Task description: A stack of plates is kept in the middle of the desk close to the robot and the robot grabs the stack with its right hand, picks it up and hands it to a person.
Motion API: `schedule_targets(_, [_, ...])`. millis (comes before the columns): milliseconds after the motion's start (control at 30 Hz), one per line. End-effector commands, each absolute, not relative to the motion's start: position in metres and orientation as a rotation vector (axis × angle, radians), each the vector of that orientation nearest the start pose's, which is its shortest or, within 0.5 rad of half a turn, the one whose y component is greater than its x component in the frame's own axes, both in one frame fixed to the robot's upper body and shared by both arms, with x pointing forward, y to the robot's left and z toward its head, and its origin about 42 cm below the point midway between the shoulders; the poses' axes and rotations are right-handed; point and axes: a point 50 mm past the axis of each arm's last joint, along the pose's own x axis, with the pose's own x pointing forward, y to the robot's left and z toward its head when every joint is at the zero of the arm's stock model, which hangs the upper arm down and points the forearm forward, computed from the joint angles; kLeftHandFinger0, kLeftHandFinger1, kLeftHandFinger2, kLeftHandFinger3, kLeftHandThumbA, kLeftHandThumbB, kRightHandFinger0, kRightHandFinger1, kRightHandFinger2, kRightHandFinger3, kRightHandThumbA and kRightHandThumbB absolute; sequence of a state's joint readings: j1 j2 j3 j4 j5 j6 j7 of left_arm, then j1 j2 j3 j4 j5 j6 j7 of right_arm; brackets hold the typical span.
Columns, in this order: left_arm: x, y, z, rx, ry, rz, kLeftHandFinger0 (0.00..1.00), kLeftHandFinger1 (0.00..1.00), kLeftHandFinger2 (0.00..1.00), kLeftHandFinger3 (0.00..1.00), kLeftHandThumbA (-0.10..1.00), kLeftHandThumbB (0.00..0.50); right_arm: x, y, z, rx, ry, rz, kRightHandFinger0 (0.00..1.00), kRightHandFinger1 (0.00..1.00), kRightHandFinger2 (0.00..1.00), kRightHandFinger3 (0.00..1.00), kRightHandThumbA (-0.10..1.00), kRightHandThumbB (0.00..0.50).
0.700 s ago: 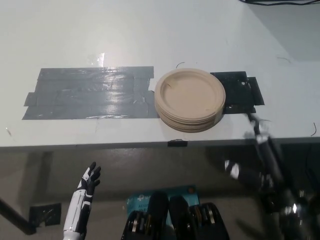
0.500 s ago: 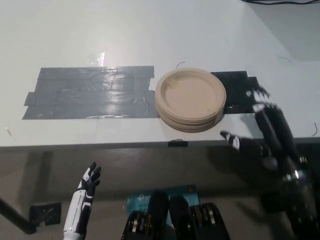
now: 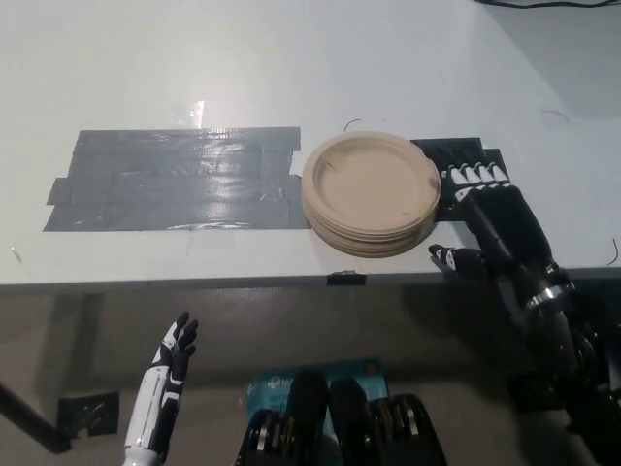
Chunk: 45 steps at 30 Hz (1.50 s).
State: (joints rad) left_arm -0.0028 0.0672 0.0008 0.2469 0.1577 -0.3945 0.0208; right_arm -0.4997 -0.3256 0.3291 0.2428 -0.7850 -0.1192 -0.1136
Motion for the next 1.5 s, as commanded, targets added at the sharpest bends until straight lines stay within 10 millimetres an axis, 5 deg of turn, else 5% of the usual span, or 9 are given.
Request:
schedule_targets(0, [0.282, 0.230, 0.070, 0.217, -0.241, -0.012, 1.00, 1.00, 1.00, 1.00, 1.00, 0.307, 0.437, -0.202, 0.225, -1.264, -0.627, 0.190, 1.00, 1.00, 1.00, 1.00, 0.88, 0.478])
schedule_targets(433, [0.286, 0.230, 0.073, 0.224, -0.252, -0.022, 1.00, 1.00, 1.00, 1.00, 1.00, 0.316, 0.446, -0.191, 0.233, -1.337, -0.695, 0.193, 1.00, 1.00, 1.00, 1.00, 0.92, 0.500])
schedule_targets(600, [0.287, 0.229, 0.074, 0.220, -0.260, -0.024, 1.00, 1.00, 1.00, 1.00, 1.00, 0.319, 0.446, -0.185, 0.227, -1.352, -0.703, 0.215, 1.00, 1.00, 1.00, 1.00, 0.85, 0.500])
schedule_targets(1467, [0.294, 0.232, 0.077, 0.228, -0.266, -0.028, 1.00, 1.00, 1.00, 1.00, 1.00, 0.307, 0.457, -0.188, 0.227, -1.429, -0.665, 0.312, 1.00, 1.00, 1.00, 1.00, 0.93, 0.500])
